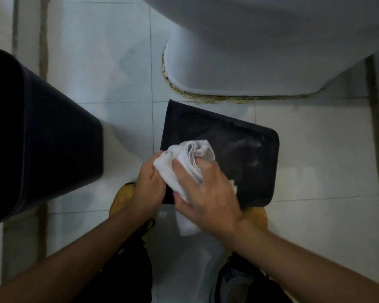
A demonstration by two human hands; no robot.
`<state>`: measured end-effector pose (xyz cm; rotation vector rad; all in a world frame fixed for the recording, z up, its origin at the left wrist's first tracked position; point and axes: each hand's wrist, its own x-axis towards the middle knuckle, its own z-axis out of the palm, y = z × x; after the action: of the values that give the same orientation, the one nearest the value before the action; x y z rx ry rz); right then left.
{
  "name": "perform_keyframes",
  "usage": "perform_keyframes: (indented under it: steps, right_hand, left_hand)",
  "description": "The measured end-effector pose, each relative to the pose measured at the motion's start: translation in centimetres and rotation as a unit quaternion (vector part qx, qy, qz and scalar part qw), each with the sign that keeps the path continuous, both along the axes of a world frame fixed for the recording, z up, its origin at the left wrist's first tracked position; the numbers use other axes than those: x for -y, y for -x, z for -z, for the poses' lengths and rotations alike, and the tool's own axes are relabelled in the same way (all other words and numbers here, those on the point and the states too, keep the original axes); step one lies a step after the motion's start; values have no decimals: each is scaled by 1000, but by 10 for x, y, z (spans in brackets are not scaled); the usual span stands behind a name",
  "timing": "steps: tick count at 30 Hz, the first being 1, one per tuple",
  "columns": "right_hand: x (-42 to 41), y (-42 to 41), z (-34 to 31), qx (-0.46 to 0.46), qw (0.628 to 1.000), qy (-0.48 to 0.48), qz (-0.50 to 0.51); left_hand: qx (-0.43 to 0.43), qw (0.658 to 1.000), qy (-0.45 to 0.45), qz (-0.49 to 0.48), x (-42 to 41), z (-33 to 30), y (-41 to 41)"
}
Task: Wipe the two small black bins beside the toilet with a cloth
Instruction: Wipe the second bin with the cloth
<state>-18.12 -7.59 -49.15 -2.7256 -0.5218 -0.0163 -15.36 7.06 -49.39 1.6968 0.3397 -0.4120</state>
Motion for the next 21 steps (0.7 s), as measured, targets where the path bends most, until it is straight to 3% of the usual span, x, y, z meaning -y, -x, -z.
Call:
perform_keyframes:
  steps: [3, 13, 18, 21]
  right_hand:
    - [18, -28, 3, 14, 1000, 27, -6]
    - [2, -90, -3, -26, 956, 44, 290]
    - [-28, -10, -5, -11, 988, 84, 129]
    - [-19, -11, 0, 12, 995, 80, 67]
  left_hand:
    - [-6, 999, -41, -13, 1, 1, 0]
    - [-30, 997, -48, -44, 10, 1, -5]
    - [-6, 1000, -17, -25, -1, 12, -3]
    - [-11, 999, -11, -33, 0, 10, 0]
